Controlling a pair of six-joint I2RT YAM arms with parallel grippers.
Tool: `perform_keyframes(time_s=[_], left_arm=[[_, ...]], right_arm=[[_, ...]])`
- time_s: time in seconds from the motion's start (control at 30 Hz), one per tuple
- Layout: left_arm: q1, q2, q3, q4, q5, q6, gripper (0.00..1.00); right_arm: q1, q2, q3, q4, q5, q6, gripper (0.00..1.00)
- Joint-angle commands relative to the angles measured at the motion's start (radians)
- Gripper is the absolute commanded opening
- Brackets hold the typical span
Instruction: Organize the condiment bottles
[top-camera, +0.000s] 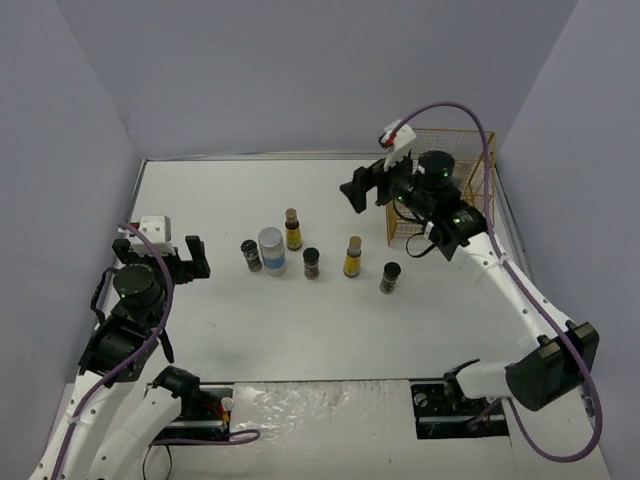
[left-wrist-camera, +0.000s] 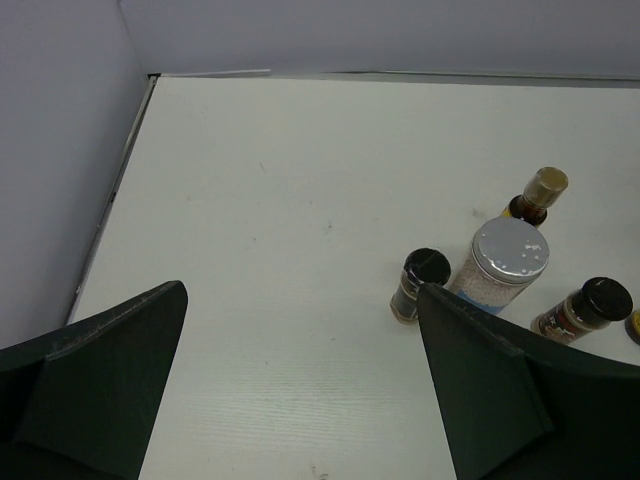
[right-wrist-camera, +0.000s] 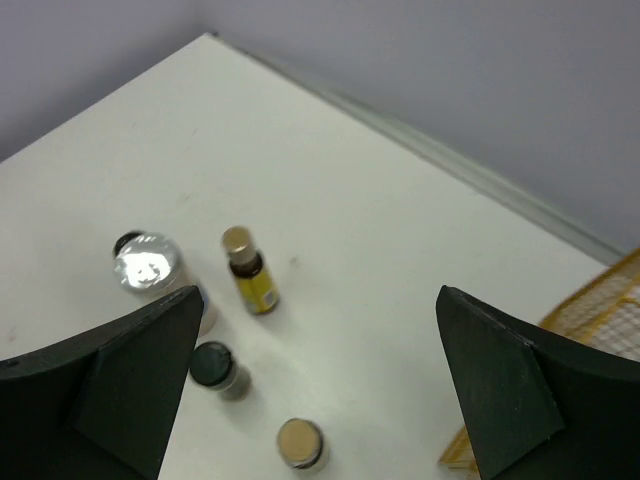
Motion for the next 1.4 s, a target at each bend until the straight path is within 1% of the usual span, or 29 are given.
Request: perform_keyframes(time_s=[0.0,0.13,0.27,0.4,0.57,0.8,1.07,1.37], left_arm=[[-0.002,0.028,0.032,0.047,0.028,-0.003,0.97],[0.000,0.037,0.032,0.042,0.023,-0.003,0.97],[0.000,0.040,0.033,0.040,0.029,-0.002,0.97],[0.000,0.036,0.032,0.039,0.021,-0.002,0.97],[0.000,0.036,0.032,0.039,0.022,0.000,0.97],[-0.001,0.030,0.032,0.039,0.023,-0.001,0.97],[-0.002,0.028,0.032,0.039,0.019,0.000,0.97],[0.000,0.029,0.031,0.039,0.024,-0.001,0.97]], right_arm=[[0.194,0.028,-0.070,0.064,-0.028,-0.055,1.00],[0.321,0.112,-0.089,0.115,0.009,-0.025,1.00],[0.395,0.198,-0.137,0.286,0.070,0.014,1.00],[0.438,0.295,-0.132,0.388,0.118,0.035,1.00],[0.442,0.371,-0.120,0.476,0.159,0.056,1.00],[0.443,0.426,-0.097,0.509,0.217,0.056,1.00],[0.443,0.485,-0.071,0.544,0.207,0.086,0.99],[0.443,0.542,-0.022,0.544,0.216,0.080,0.93]])
